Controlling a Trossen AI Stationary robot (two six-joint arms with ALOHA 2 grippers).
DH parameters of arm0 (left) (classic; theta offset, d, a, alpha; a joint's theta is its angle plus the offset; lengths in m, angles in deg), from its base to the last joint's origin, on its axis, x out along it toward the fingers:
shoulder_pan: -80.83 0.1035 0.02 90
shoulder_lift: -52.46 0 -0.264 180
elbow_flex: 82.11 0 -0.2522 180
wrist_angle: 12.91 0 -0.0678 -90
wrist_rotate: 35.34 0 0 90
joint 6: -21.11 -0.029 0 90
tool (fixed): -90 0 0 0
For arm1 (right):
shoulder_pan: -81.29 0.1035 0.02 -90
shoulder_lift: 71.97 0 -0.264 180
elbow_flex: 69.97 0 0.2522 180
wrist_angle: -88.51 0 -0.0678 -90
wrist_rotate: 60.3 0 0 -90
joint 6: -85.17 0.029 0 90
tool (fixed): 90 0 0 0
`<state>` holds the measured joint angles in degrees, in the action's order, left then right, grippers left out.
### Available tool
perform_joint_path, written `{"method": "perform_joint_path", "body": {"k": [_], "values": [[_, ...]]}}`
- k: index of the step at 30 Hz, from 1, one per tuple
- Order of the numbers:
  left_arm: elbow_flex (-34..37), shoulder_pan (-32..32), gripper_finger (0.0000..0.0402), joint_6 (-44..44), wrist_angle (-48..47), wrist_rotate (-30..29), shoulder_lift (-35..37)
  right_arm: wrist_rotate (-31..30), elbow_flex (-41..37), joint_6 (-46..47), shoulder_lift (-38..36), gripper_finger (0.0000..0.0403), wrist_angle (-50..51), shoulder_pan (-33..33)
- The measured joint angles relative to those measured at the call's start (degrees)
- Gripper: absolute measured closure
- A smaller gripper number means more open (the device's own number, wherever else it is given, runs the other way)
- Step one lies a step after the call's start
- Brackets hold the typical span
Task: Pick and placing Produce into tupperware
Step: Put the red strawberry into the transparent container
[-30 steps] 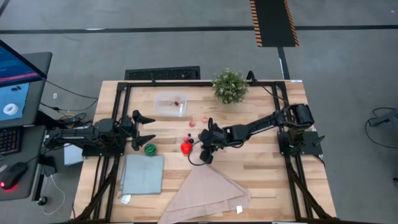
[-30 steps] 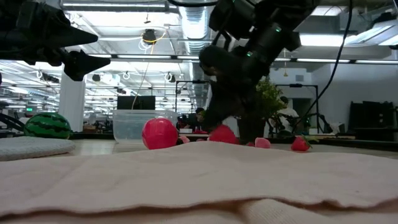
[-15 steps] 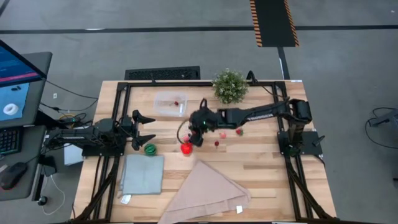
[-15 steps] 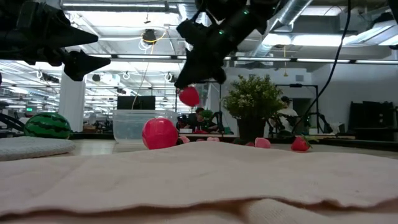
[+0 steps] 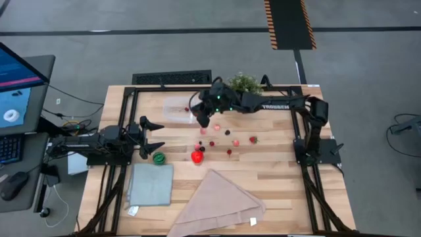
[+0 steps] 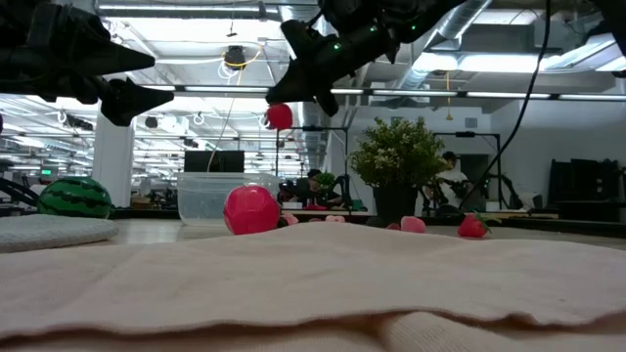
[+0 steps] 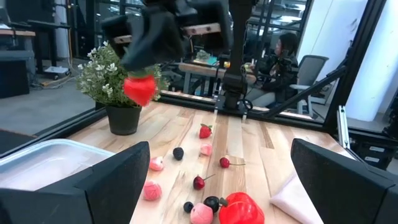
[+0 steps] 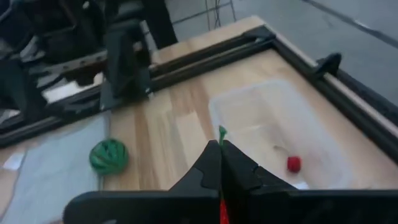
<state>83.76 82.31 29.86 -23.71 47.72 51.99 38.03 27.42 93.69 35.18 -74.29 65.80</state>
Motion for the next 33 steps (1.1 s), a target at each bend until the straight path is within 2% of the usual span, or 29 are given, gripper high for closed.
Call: {"method": "perform_joint_path", "body": {"k": [2,6,16,23,33], "values": [[0.0,0.0,0.0020,0.0,0.0,0.0,0.0,0.6,0.1,0.0,1.0,0.0392,-3.1,-0.6],[0.0,0.0,0.0020,-0.8,0.1,-0.4,0.0,5.5,1.5,2.2,3.7,0.0389,-6.8,-2.2],[0.0,0.0,0.0020,-1.4,0.3,-1.4,0.0,8.2,13.0,3.5,14.3,0.0390,-1.5,-4.5],[0.0,0.0,0.0020,-1.3,0.2,-1.2,0.0,8.2,21.4,5.0,20.9,0.0365,4.2,-4.9],[0.0,0.0,0.0020,-0.8,0.2,-1.0,0.0,8.4,23.5,5.0,22.4,0.0378,6.0,-4.9]]}}
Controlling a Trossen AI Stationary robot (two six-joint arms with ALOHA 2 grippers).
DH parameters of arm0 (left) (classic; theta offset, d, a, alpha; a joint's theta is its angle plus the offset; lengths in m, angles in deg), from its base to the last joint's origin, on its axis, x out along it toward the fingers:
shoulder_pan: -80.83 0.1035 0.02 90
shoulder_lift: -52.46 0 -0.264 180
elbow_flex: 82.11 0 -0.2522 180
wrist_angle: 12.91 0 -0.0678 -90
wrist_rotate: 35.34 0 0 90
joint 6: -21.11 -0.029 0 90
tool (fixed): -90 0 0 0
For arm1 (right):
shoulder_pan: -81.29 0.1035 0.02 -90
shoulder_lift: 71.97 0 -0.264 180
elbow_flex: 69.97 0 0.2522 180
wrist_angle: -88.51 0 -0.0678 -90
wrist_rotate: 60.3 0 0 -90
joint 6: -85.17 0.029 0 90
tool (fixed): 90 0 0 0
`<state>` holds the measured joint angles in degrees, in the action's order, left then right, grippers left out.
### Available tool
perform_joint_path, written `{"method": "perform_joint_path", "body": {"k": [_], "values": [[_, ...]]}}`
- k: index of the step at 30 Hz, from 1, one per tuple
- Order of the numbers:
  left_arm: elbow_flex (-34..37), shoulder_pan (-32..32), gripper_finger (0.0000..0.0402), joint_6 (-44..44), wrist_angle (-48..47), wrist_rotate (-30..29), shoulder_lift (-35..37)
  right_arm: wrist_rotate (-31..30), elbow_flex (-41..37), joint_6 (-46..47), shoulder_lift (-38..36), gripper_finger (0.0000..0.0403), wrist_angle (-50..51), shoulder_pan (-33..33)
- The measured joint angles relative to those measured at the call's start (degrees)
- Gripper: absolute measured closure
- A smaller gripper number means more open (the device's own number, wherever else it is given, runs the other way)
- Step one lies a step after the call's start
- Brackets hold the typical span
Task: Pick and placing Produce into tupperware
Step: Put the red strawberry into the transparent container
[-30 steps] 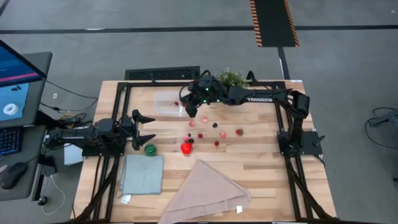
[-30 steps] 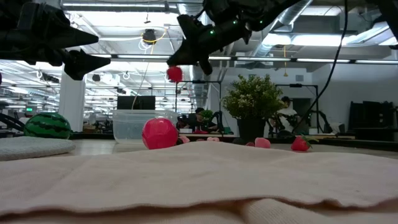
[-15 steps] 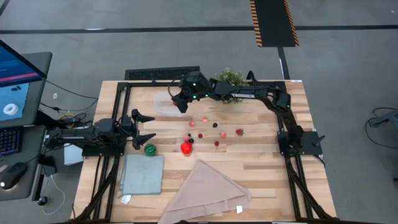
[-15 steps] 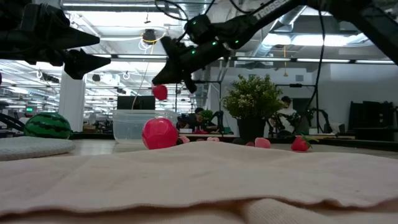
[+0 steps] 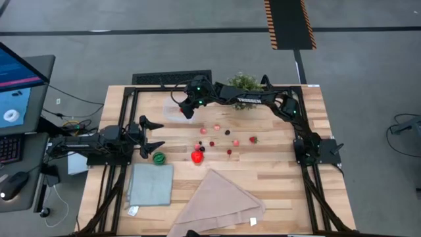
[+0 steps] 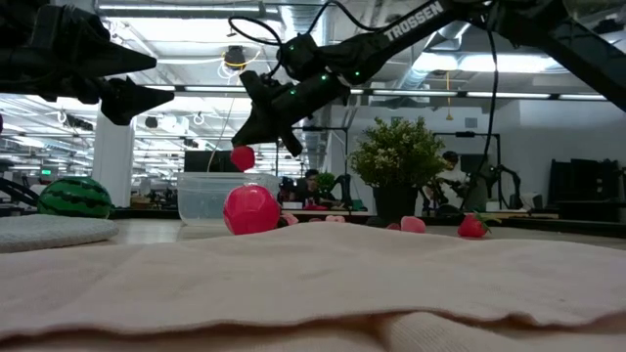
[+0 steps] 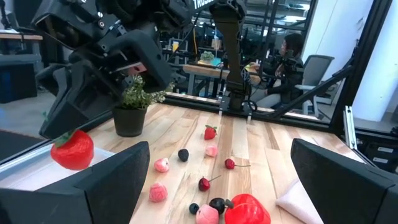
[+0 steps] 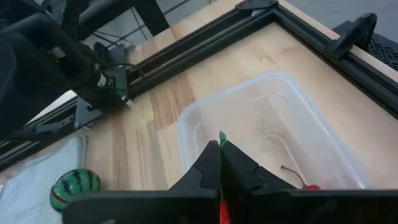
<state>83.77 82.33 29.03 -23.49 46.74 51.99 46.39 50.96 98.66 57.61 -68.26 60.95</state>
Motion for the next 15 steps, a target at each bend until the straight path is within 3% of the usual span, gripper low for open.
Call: {"method": "perform_joint_path", "body": {"k": [15], "values": [[0.0,0.0,0.0020,0.0,0.0,0.0,0.0,-0.1,0.0,-0.9,0.0,0.0347,0.4,0.0]]}}
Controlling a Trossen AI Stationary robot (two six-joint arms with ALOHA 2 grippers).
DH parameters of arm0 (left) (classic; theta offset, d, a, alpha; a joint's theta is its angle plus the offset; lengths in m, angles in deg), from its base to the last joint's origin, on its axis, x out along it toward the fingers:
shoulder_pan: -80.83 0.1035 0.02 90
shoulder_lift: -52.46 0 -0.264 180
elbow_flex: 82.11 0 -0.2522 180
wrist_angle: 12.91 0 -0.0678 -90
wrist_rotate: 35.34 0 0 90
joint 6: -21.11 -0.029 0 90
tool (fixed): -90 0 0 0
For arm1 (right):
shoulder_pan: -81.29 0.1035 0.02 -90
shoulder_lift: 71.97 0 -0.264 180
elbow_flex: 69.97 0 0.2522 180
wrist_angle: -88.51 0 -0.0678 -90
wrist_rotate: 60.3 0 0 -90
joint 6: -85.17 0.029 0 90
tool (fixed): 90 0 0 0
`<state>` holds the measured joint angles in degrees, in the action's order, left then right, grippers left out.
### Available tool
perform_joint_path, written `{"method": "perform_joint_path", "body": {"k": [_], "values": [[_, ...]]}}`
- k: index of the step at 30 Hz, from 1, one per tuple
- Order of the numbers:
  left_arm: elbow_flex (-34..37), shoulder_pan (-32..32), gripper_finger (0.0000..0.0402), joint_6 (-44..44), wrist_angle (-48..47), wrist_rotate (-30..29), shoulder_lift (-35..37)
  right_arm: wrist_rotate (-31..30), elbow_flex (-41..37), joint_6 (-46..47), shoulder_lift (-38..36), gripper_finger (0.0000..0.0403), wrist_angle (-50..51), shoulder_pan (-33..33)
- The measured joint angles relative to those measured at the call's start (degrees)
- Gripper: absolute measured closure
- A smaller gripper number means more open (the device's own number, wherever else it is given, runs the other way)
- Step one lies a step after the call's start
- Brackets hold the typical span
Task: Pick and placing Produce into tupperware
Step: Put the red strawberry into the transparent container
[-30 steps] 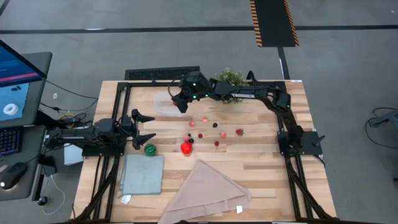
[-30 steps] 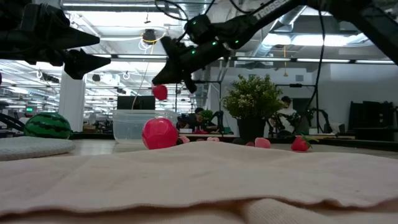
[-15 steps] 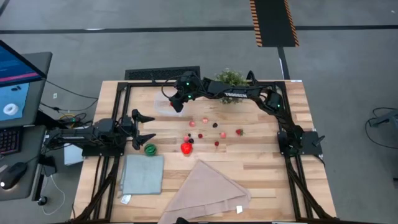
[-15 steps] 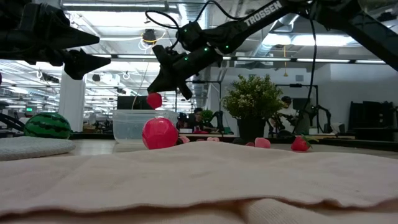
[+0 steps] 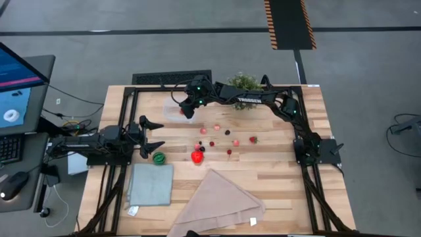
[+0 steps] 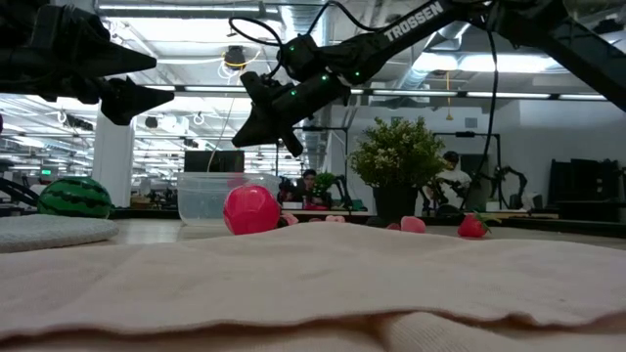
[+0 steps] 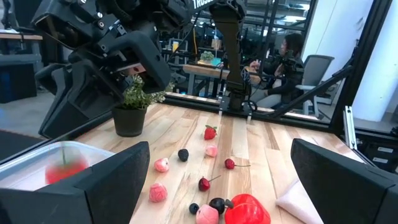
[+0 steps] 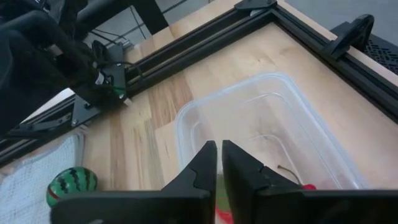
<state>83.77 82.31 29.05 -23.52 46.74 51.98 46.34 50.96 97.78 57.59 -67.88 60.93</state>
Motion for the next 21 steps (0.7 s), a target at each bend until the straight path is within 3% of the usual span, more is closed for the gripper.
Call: {"method": "perform_joint_path", "body": {"k": [10,21], "values": [[0.0,0.0,0.0020,0.0,0.0,0.0,0.0,1.1,0.1,-1.5,-1.4,0.0271,2.0,-0.4],[0.0,0.0,0.0020,0.4,-0.1,0.6,0.0,5.9,0.7,-9.2,-12.5,0.0267,16.3,1.0]]}}
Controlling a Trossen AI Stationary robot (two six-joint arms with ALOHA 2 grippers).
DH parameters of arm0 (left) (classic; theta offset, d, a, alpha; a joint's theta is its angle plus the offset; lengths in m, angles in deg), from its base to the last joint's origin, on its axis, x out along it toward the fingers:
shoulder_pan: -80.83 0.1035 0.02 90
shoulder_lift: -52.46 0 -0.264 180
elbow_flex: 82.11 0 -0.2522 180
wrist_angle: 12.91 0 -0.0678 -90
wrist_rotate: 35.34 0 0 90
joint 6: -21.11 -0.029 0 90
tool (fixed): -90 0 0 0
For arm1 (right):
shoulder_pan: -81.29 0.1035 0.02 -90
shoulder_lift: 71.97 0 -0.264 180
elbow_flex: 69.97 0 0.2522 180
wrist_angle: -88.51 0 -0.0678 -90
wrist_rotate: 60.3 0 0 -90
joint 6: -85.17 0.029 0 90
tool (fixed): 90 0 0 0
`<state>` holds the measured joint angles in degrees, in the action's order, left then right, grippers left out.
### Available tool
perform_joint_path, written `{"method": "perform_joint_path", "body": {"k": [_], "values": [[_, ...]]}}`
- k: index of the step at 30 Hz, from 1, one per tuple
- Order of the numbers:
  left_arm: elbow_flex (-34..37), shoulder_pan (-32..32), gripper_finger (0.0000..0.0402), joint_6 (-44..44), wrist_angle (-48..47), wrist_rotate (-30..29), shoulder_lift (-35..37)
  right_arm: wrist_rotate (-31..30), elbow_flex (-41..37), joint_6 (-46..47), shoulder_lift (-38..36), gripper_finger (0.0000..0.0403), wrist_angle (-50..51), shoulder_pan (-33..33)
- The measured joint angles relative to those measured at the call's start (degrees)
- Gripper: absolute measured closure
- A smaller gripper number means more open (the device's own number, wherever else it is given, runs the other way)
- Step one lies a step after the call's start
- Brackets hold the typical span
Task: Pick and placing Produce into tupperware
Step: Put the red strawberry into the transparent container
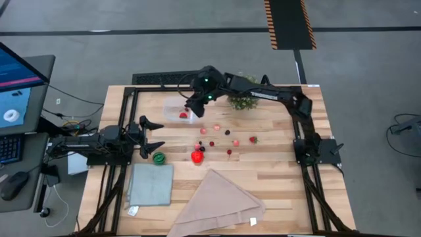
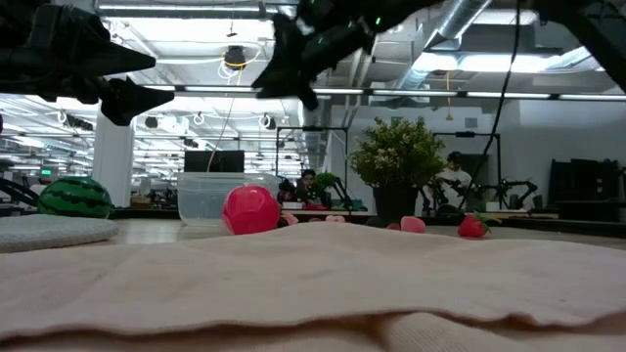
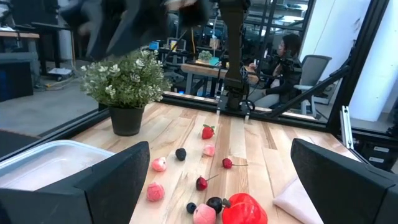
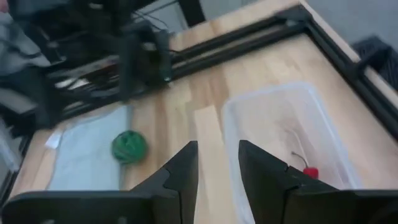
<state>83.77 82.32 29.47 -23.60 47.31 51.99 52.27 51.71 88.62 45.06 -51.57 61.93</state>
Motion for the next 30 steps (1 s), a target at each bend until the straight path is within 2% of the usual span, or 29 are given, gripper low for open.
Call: {"method": "perform_joint_path", "body": {"k": [8,12,17,26,30], "values": [[0.0,0.0,0.0020,1.4,-0.2,1.0,0.0,0.1,0.0,-6.2,-8.5,0.0266,3.1,5.2],[0.0,0.0,0.0020,1.9,-0.2,1.0,0.0,0.0,-3.7,-7.0,-12.5,0.0264,1.5,8.2],[0.0,0.0,0.0020,2.5,-0.2,1.0,0.0,-0.9,-15.5,-7.2,-20.8,0.0268,-6.0,10.8],[0.0,0.0,0.0020,2.5,-0.2,0.8,0.0,-11.9,-41.5,-3.8,-38.5,0.0264,-22.9,14.4],[0.0,0.0,0.0020,2.4,-0.2,0.6,0.0,-16.4,-50.4,-1.2,-44.2,0.0265,-25.0,15.6]]}}
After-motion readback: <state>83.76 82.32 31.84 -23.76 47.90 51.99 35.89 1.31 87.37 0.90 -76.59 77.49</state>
